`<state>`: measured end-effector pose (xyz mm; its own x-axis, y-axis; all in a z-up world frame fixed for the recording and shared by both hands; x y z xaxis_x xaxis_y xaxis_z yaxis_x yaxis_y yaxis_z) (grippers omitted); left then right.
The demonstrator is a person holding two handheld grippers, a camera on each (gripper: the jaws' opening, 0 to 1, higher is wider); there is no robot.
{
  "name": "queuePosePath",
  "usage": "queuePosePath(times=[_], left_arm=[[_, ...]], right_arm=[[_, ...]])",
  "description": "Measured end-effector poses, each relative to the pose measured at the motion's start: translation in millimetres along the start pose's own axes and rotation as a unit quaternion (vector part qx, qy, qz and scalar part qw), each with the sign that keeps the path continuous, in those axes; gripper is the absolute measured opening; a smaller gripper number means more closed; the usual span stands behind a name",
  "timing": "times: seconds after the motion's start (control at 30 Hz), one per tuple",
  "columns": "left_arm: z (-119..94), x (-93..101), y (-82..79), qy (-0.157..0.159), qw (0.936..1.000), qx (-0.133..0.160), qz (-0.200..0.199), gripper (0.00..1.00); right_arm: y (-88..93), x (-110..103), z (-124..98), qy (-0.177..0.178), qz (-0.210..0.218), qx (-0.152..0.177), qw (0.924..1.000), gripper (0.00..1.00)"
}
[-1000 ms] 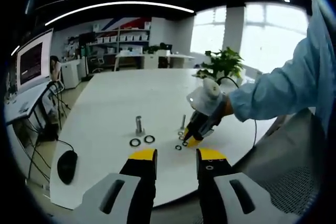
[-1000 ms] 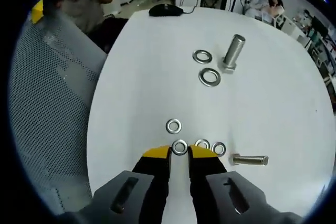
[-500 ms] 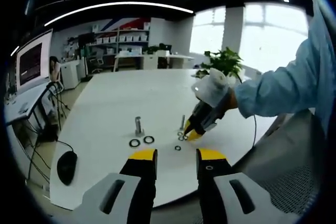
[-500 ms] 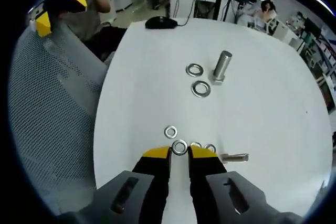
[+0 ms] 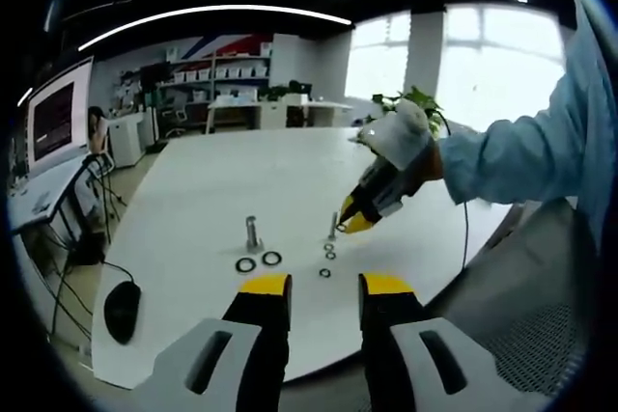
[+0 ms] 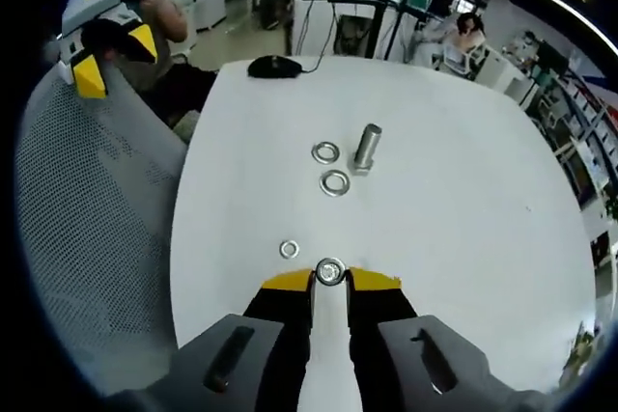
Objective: Place the washer onto the threaded stud by aligning its center hole with the stud, sliding it down to the base, and recovering from edge contact or off-axis alignment until the washer reaches the visible bottom stop.
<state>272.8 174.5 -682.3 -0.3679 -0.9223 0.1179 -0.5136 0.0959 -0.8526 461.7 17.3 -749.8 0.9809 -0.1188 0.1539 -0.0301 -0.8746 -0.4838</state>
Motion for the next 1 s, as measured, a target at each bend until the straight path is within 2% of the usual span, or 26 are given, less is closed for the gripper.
queuePosePath(times=[0.13, 0.23, 0.43, 1.0], left_arm=[[0.1, 0.2, -0.2, 0.002, 1.0, 0.0, 0.0, 0.25], [0.3, 0.4, -0.3, 0.003, 1.0, 0.0, 0.001, 0.25], [0.2, 0.8, -0.1, 0.006, 1.0, -0.002, 0.004, 0.24], [0.1, 0.2, -0.5, 0.001, 1.0, 0.001, 0.0, 0.23]], right_arm=[[0.7, 12.2, -3.1, 0.031, 0.012, 0.002, 0.9994, 0.14], [4.6, 18.7, -1.7, 0.052, 0.002, -0.011, 0.9986, 0.14], [9.3, 24.0, 4.1, 0.071, -0.001, -0.017, 0.9973, 0.14], [13.9, 31.3, 18.2, 0.066, 0.003, -0.031, 0.9973, 0.14]])
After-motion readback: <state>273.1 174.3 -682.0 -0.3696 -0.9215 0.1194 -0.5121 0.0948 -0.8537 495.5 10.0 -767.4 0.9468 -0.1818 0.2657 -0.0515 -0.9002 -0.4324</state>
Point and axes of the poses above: the point that each gripper's makers call its tool centre point, and the gripper's own axes: z roughly forward along the fingers, x roughly to its right, y roughly out of its underside, the point moved 6 cm from there along -z, roughly backward along the fingers, and after that the axes turned 5 degrees about -x, right-handed, at the moved point
